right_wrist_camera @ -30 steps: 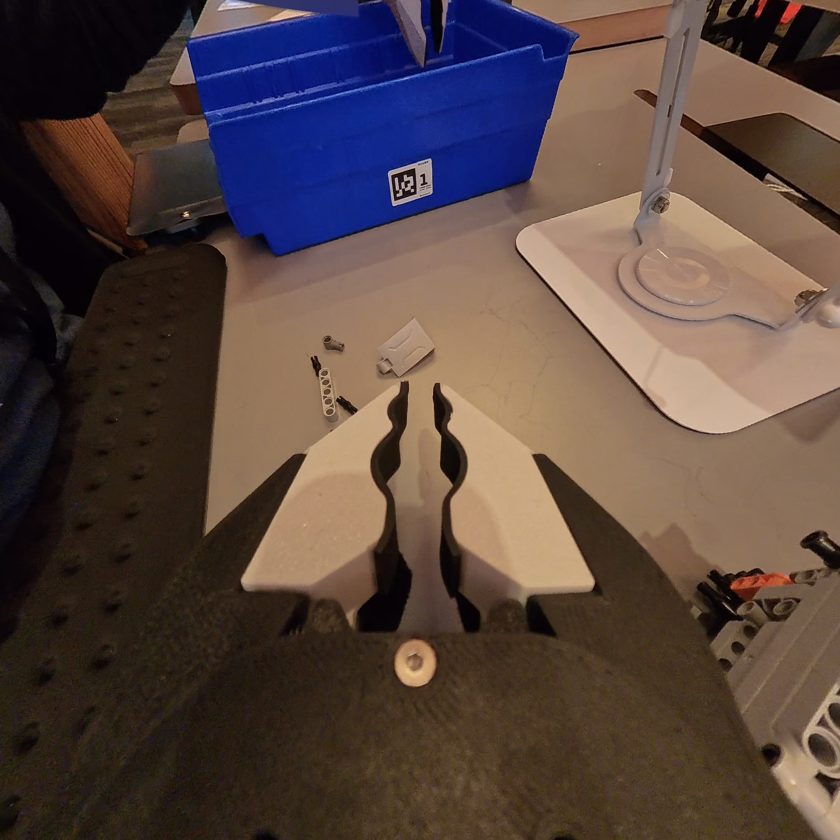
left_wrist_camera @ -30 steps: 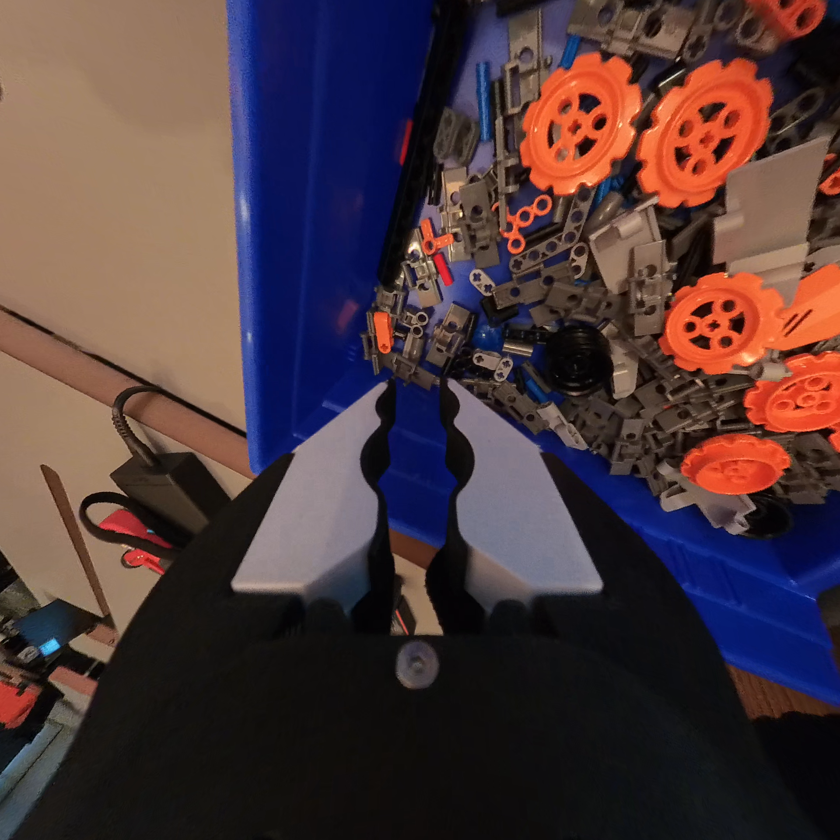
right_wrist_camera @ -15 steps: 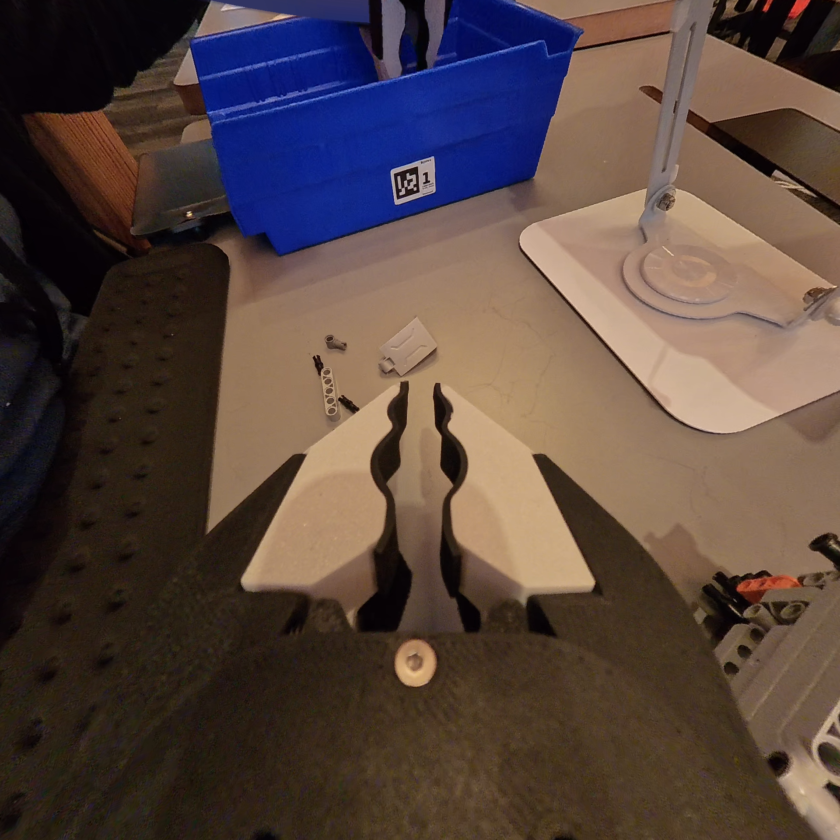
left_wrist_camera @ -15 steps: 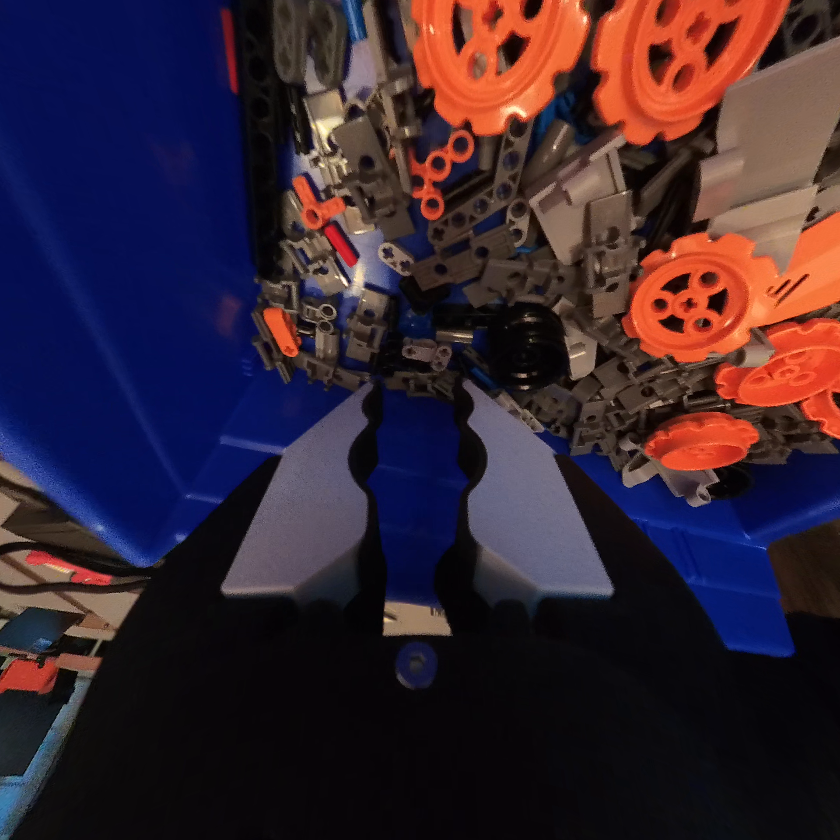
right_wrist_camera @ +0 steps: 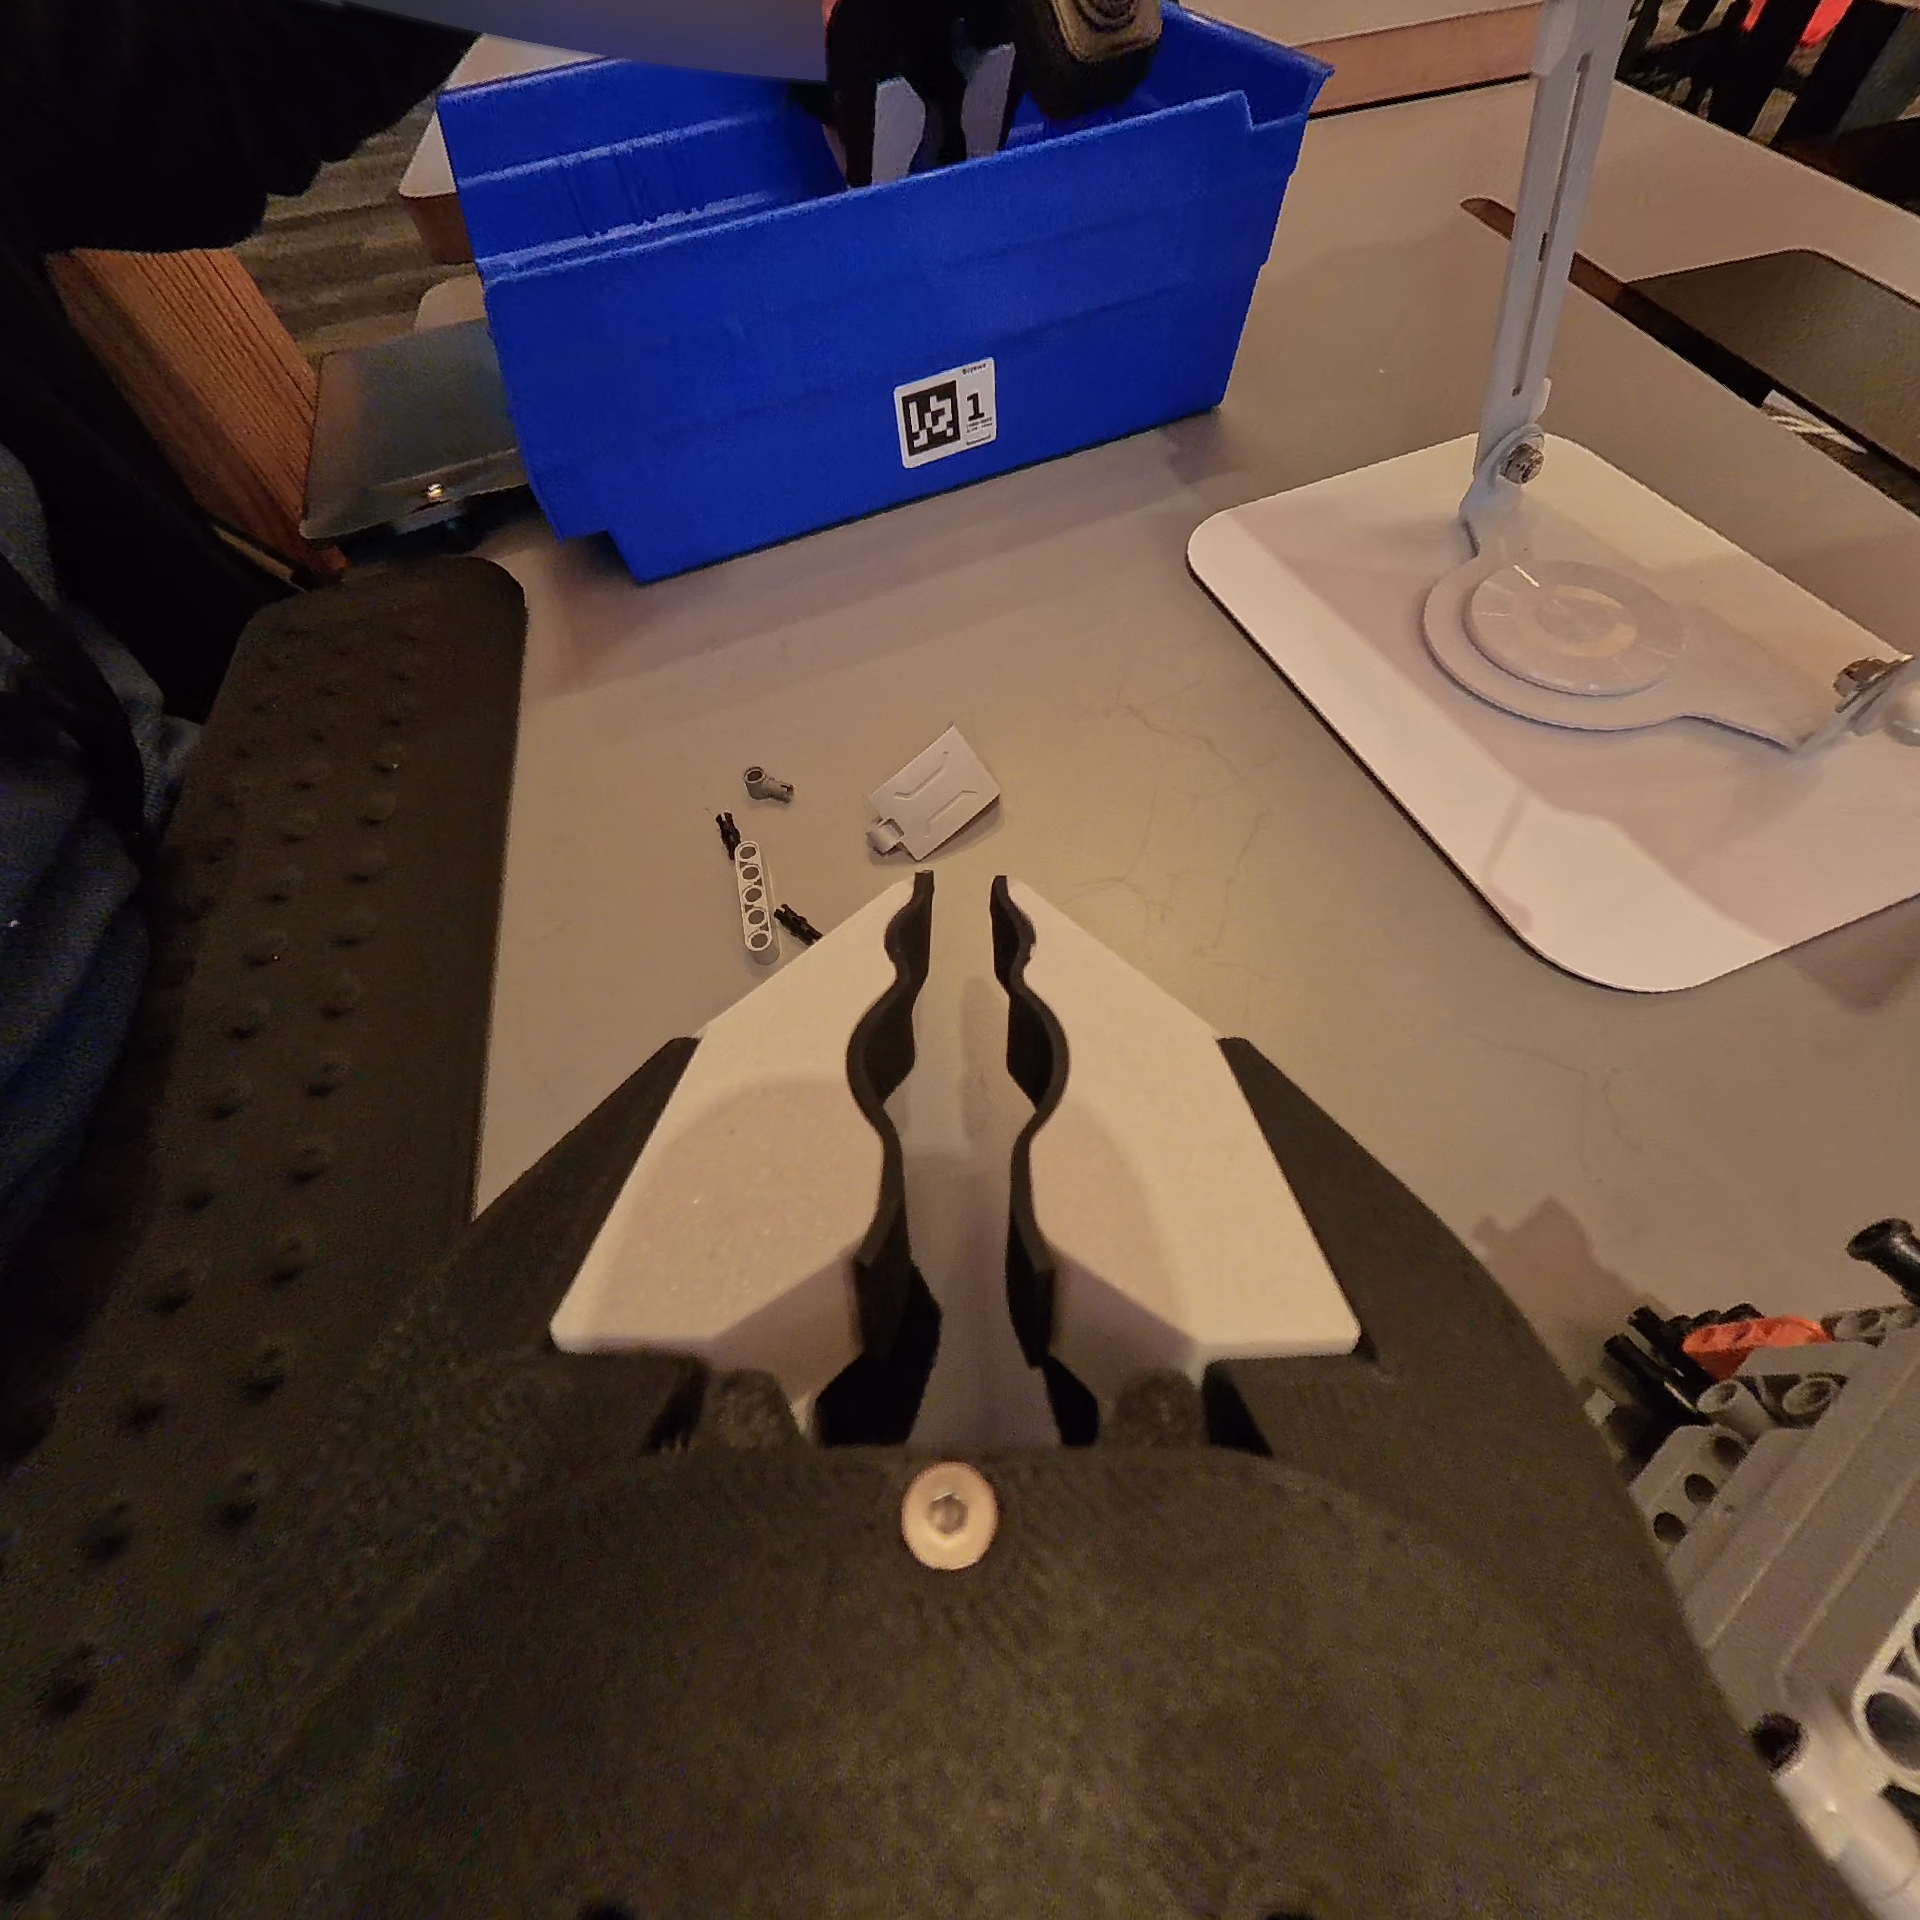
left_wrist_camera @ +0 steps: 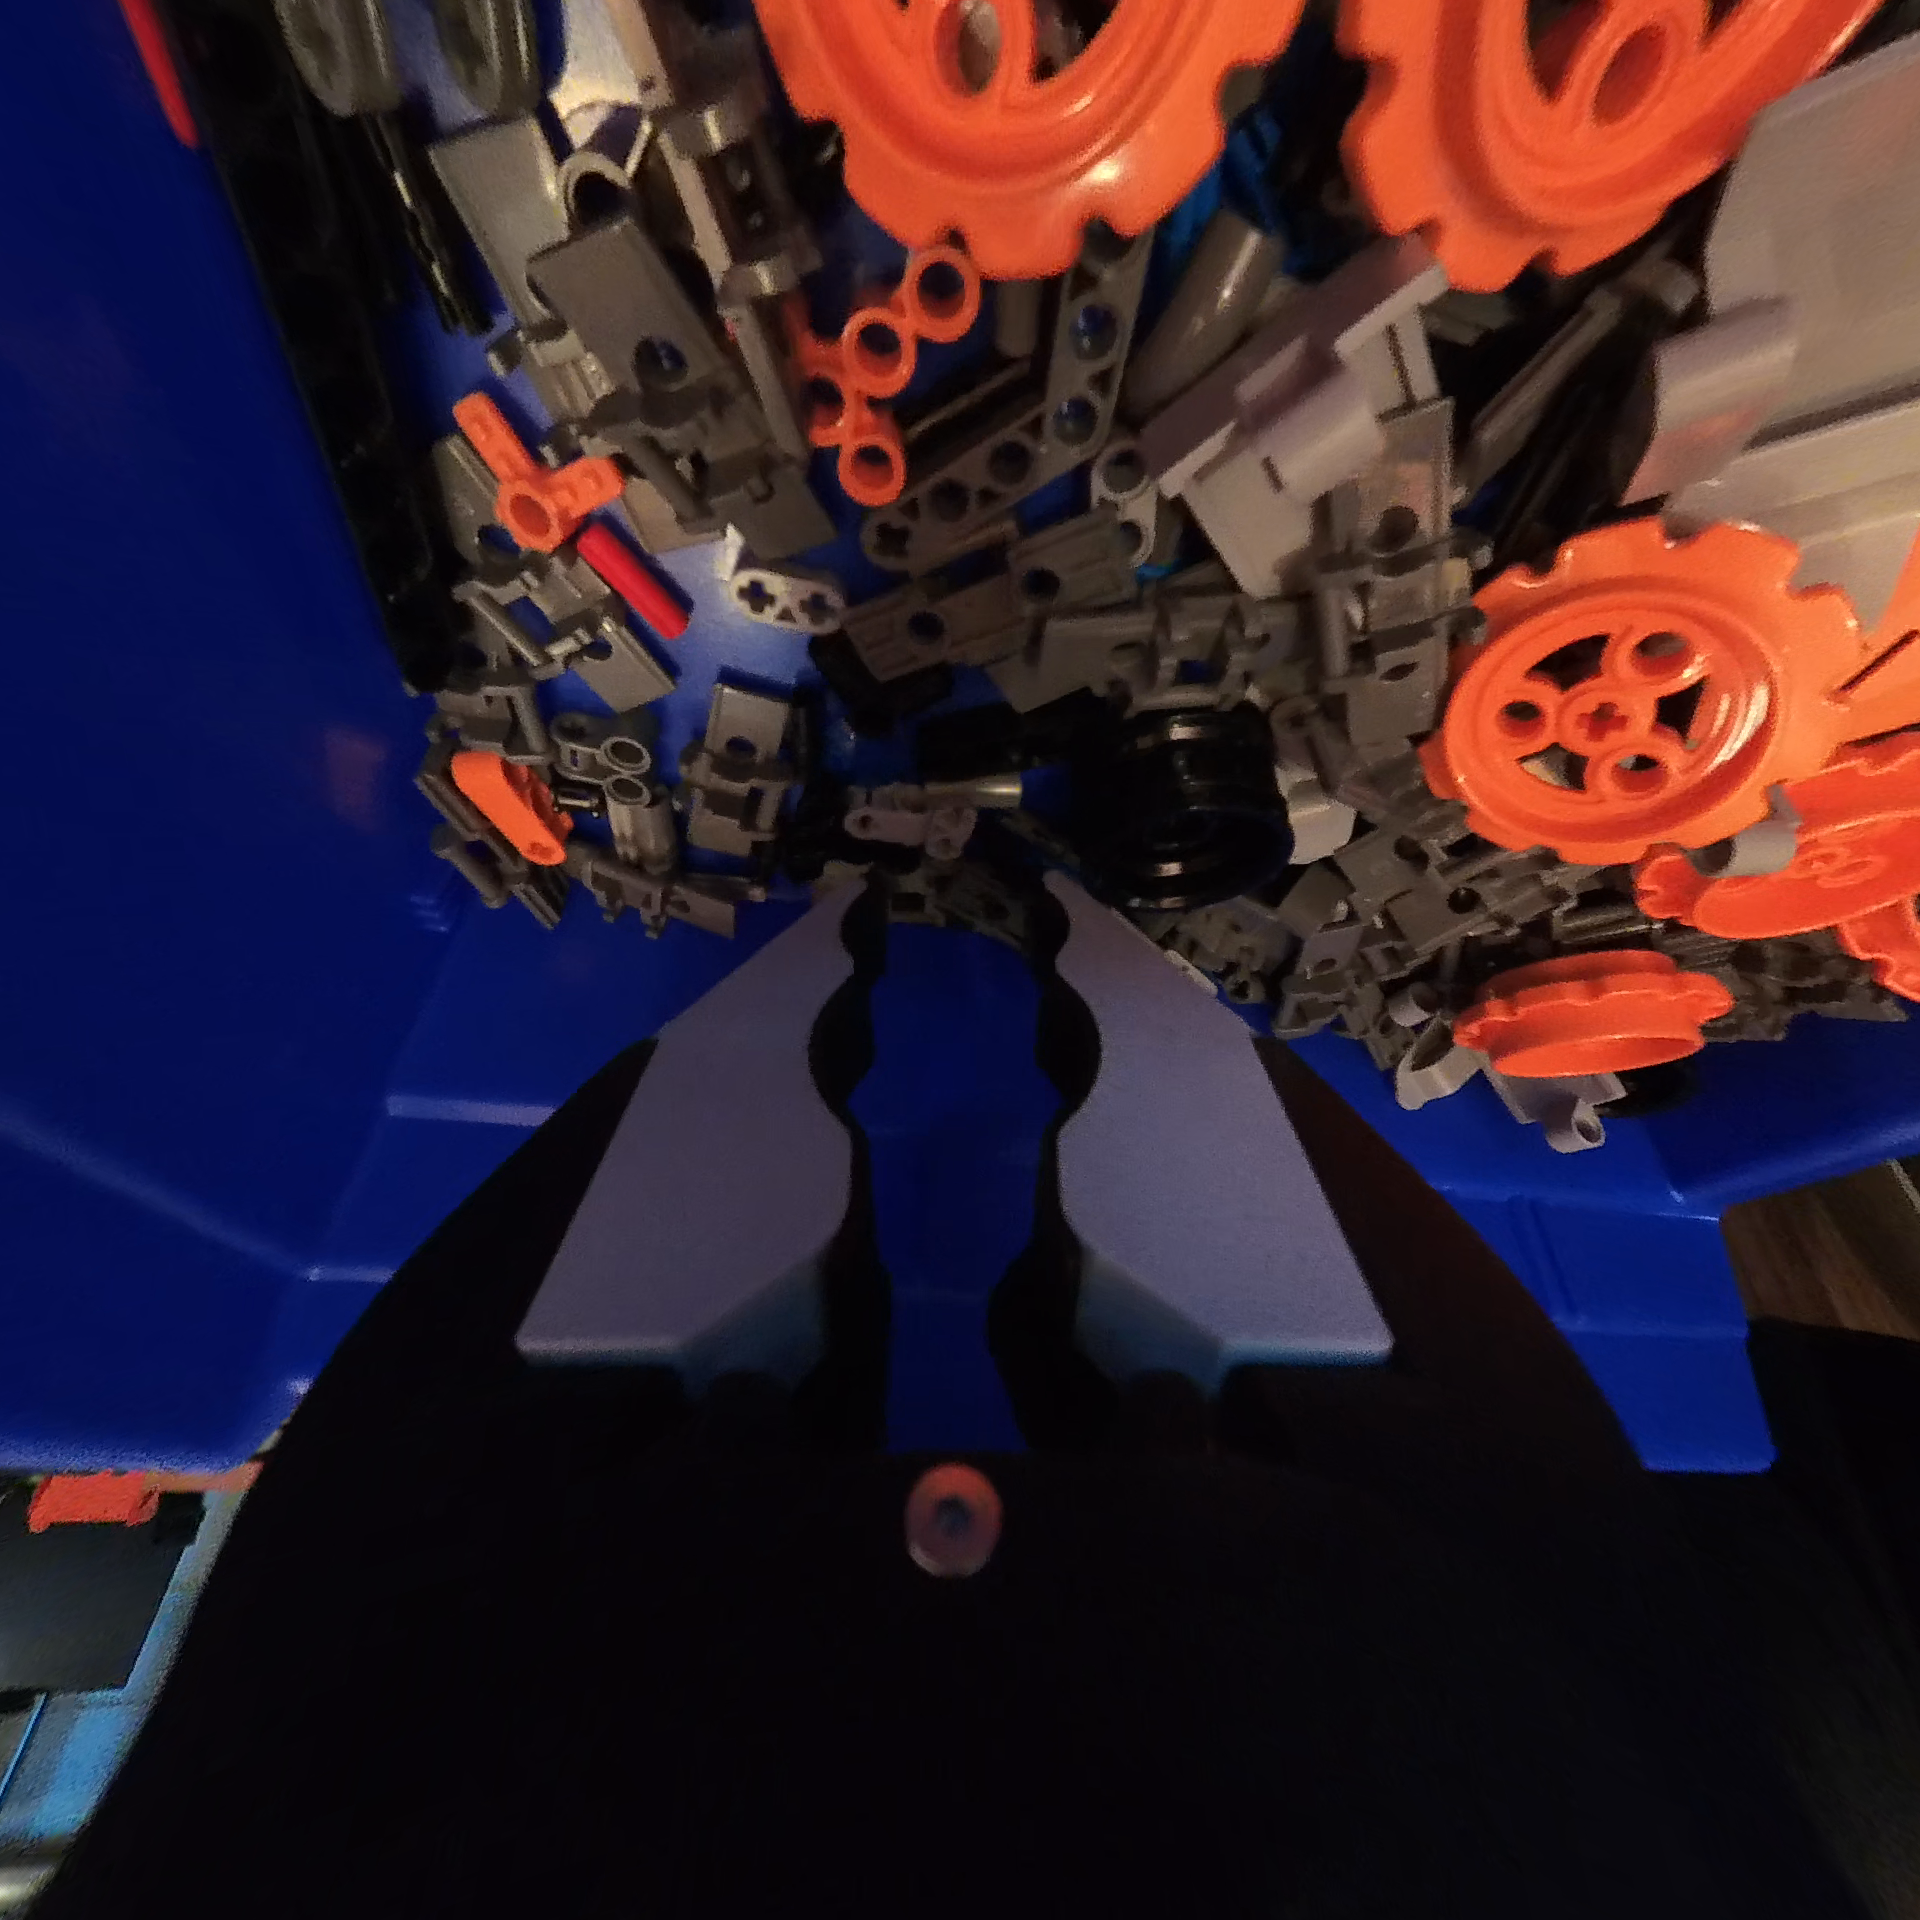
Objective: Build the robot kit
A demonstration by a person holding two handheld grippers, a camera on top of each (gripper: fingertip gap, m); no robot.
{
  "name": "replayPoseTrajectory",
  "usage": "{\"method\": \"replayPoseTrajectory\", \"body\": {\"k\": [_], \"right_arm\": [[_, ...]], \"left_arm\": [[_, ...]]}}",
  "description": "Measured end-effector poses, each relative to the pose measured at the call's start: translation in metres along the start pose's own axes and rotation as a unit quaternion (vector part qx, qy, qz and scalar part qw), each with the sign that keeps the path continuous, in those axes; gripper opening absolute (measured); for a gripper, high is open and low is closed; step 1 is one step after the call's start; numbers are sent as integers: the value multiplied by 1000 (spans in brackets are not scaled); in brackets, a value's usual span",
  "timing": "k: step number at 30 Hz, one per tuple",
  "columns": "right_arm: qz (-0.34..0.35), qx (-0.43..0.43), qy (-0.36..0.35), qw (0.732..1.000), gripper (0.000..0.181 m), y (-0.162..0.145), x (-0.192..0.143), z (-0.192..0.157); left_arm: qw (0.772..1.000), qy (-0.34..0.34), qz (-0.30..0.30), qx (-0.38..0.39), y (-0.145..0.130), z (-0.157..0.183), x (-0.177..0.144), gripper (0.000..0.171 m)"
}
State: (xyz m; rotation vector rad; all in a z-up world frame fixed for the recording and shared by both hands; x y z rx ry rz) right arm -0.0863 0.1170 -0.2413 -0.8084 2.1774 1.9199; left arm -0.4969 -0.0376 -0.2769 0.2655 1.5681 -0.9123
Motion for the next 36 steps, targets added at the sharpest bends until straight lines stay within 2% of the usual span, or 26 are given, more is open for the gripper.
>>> {"method": "replayPoseTrajectory", "body": {"k": [1,3,8,11,14,19,24,26,30,36], "right_arm": [[0,0,0,1000,8,0,0,0],[0,0,0,1000,8,0,0,0],[-1,0,0,1000,8,0,1,0],[-1,1,0,1000,8,0,0,1],[-1,1,0,1000,8,0,0,0],[0,0,1,1000,8,0,0,0],[-3,0,1,1000,8,-1,1,0],[-4,0,0,1000,8,-1,1,0],[-4,1,-1,1000,8,-1,1,1],[-3,2,0,1000,8,-1,1,1]], "left_arm": [[1000,-1,7,1,1,0,-1,21],[999,-14,46,12,9,3,-6,0],[986,-8,161,31,40,1,-29,0],[979,9,203,7,37,-6,-51,9],[978,17,210,-8,24,-8,-60,19],[984,8,179,-12,1,4,-54,37],[989,-13,147,10,1,24,-37,55],[990,-4,136,24,7,27,-30,51],[989,13,141,37,21,24,-28,29],[977,56,207,6,35,-3,-52,29]]}}
Point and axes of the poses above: each gripper's, where its closed fingertips meet, x out along the fingers, y out of its top, z = x × y across the jaws, the point moved 5 cm from there along -x, back along the fingers, and after that the axes turned 7 degrees about x, right-handed, at the moved point
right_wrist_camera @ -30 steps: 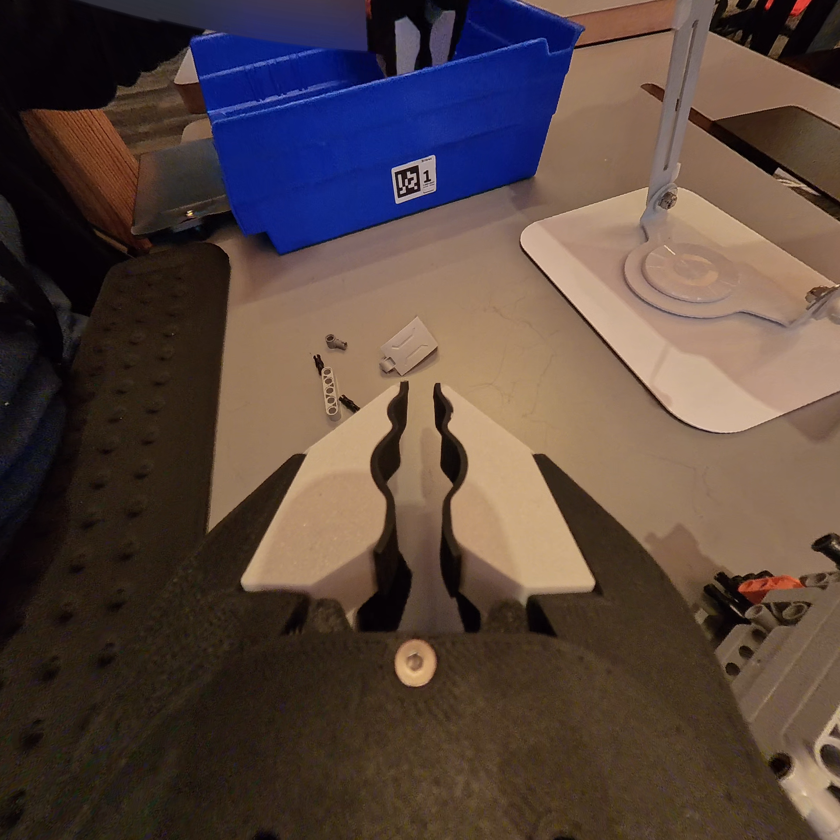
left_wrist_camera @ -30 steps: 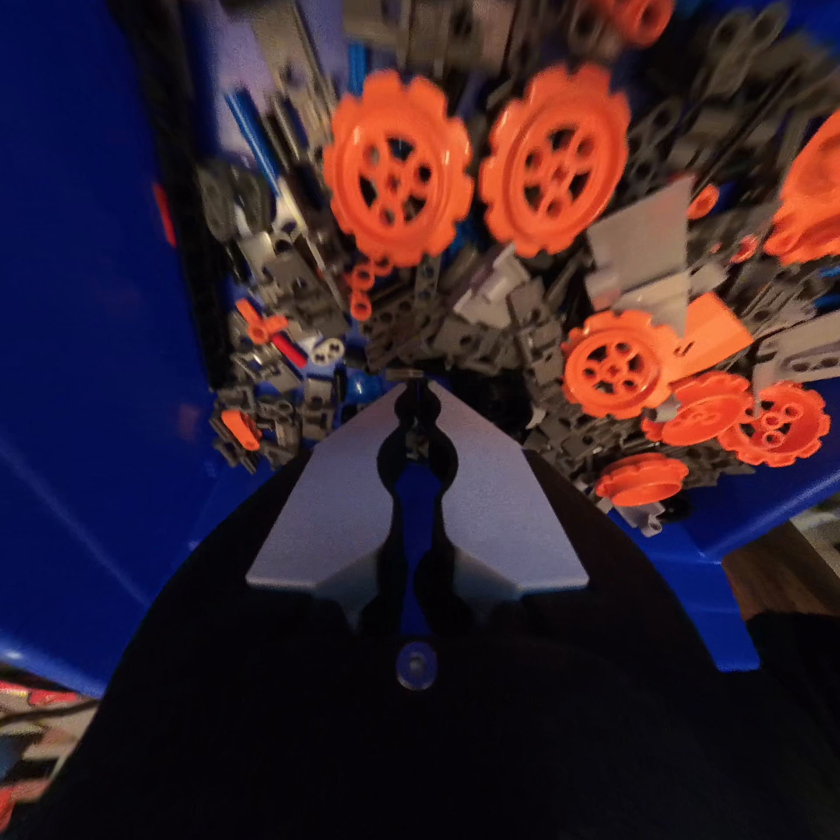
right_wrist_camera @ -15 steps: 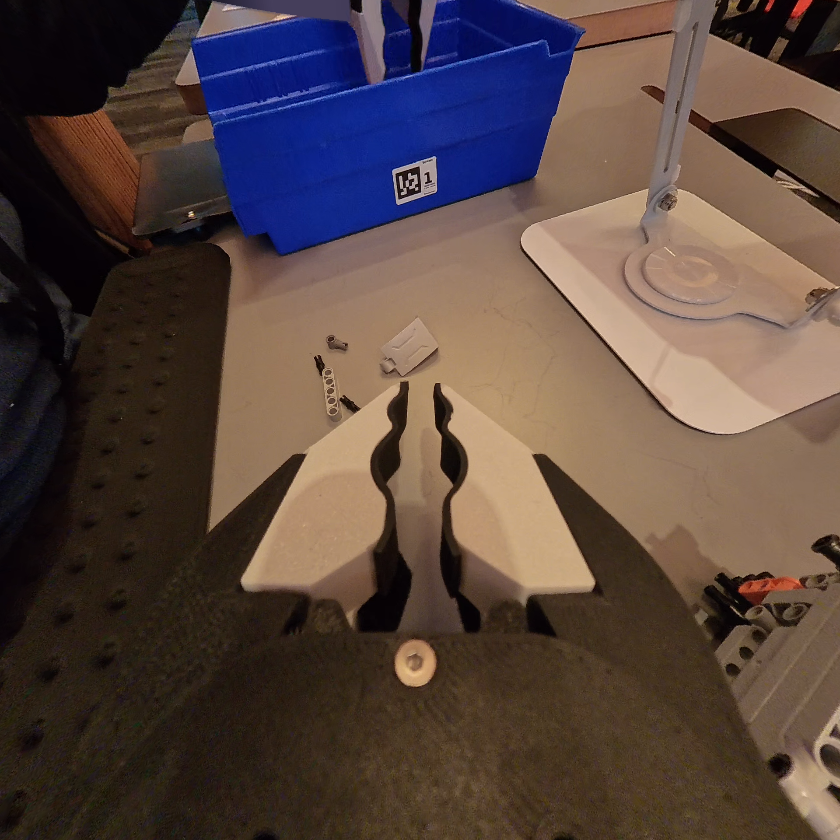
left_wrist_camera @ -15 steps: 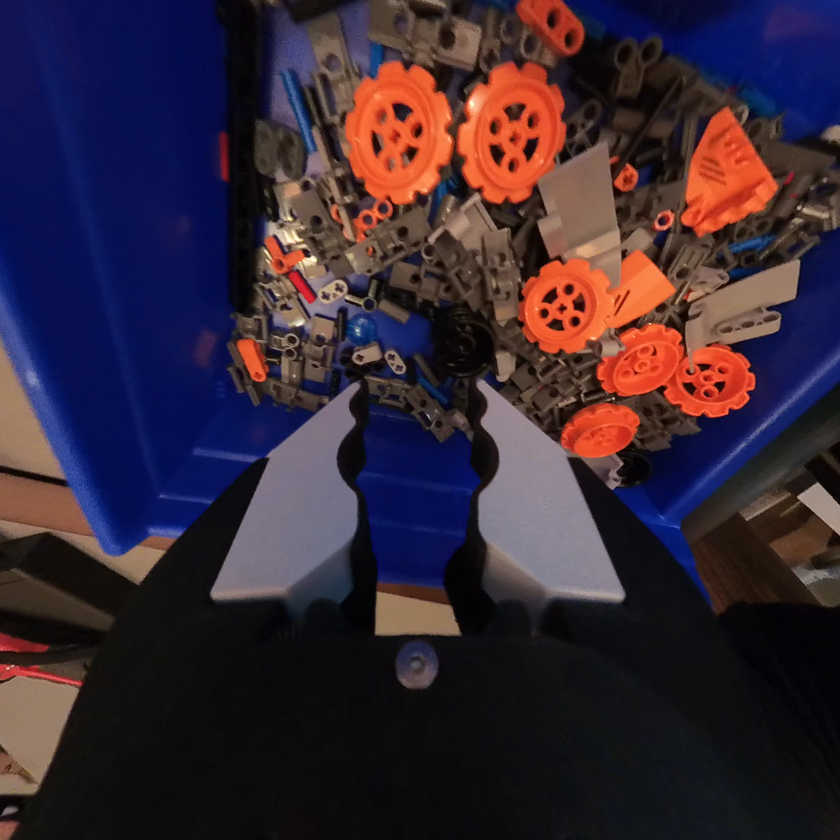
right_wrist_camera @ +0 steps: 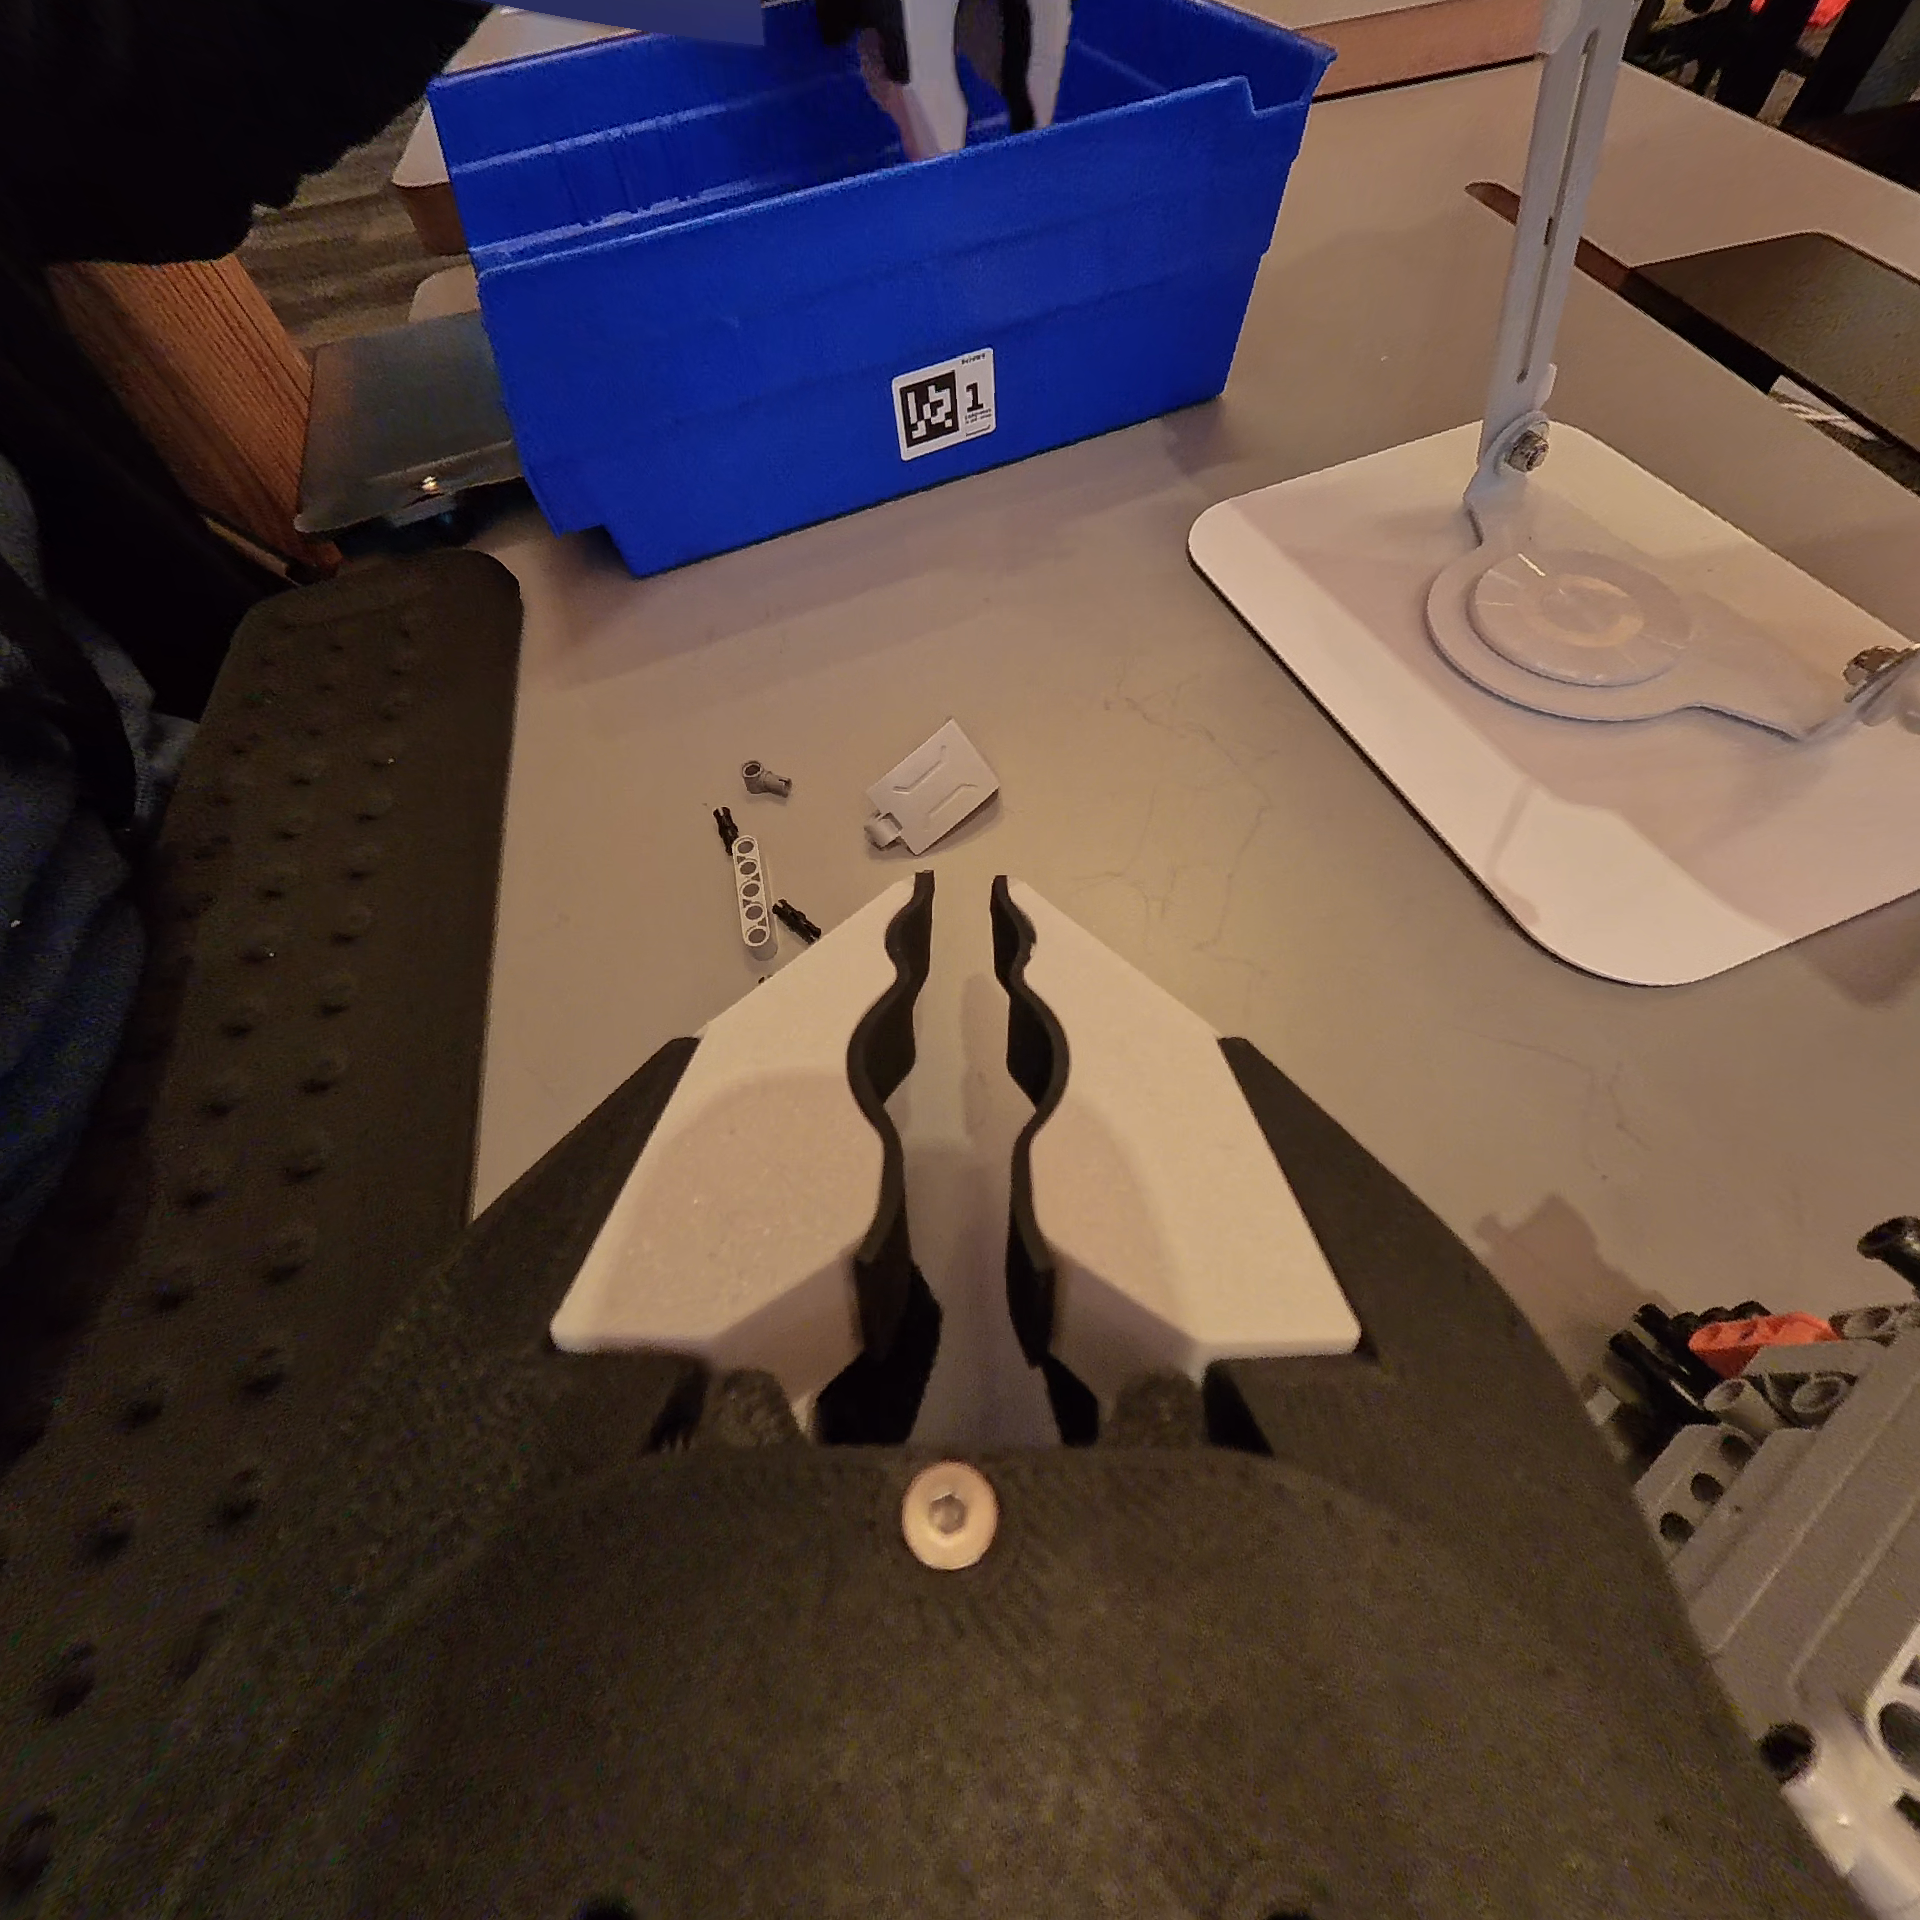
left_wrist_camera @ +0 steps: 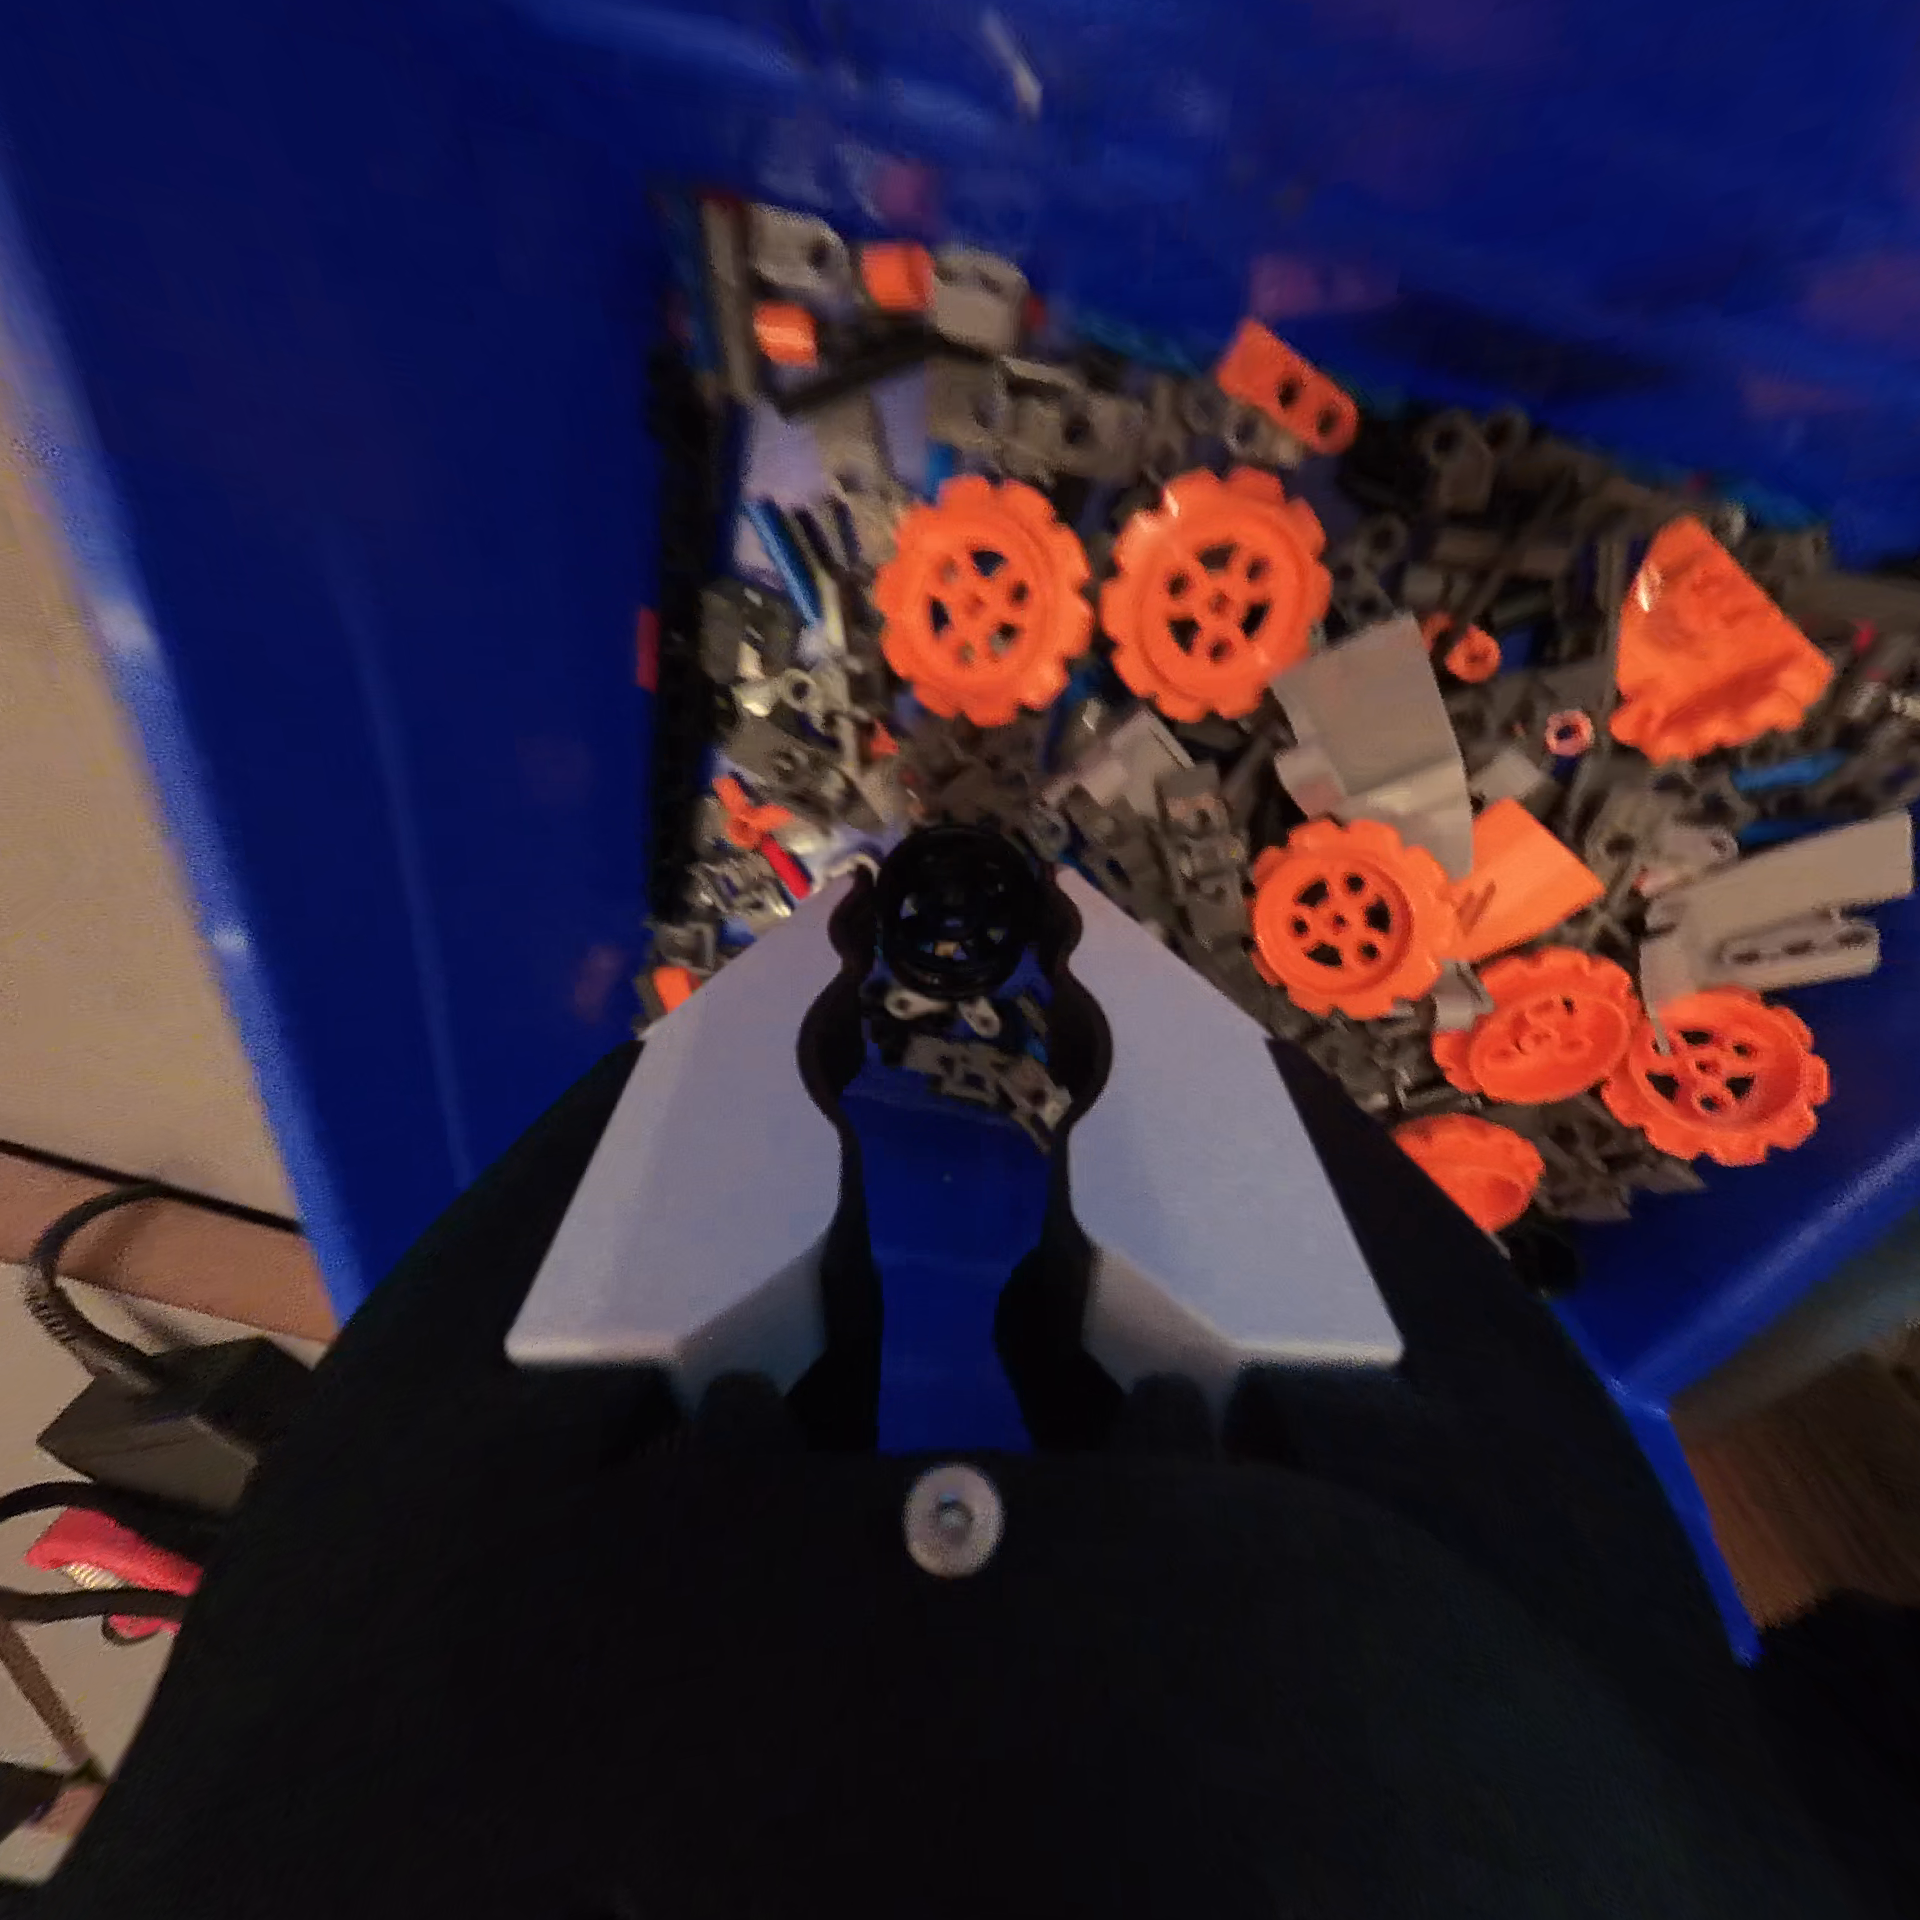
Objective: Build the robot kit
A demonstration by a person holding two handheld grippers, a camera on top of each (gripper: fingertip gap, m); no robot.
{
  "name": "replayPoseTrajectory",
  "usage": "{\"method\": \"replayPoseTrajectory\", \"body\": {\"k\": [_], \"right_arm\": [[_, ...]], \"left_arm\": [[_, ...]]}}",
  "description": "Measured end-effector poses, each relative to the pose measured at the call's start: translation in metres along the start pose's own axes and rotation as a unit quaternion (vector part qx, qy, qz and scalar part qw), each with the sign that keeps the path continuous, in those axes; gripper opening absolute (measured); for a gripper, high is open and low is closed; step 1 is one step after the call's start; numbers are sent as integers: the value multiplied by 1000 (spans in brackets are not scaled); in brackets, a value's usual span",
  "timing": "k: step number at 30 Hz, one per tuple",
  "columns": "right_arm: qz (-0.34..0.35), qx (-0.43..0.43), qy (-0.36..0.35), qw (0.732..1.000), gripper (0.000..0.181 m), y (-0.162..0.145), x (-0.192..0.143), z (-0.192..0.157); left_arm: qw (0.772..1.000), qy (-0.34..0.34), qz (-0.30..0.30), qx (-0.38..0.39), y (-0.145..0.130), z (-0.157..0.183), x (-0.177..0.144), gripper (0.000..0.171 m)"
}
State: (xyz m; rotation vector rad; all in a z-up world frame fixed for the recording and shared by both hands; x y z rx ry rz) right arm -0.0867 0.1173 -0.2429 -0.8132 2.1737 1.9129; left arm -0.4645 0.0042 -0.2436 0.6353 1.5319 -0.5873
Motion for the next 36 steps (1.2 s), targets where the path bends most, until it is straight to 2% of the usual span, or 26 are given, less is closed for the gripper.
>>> {"method": "replayPoseTrajectory", "body": {"k": [2,4,9,18,32,36], "right_arm": [[0,-1,0,1000,8,0,0,0],[1,-1,-1,1000,8,0,0,0],[2,-1,0,1000,8,1,-1,0],[0,-2,0,1000,8,0,0,-1],[3,-7,-3,1000,8,3,-2,-2],[4,-7,-3,1000,8,3,-3,-2]], "left_arm": [[1000,7,23,-13,7,-8,-3,31],[1000,10,18,-16,6,-11,-2,40],[1000,6,17,-17,-4,-4,-10,43],[997,-55,-58,17,-35,36,-9,44],[987,-103,-125,13,-53,62,16,34],[985,-107,-134,12,-55,63,23,24]]}}
Point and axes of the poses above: each gripper's, where its closed fingertips meet, x out along the fingers, y out of its top, z = x × y across the jaws, the point moved 5 cm from there along -x, back along the fingers, and after that the axes turned 7 degrees about x, right-handed, at the moved point
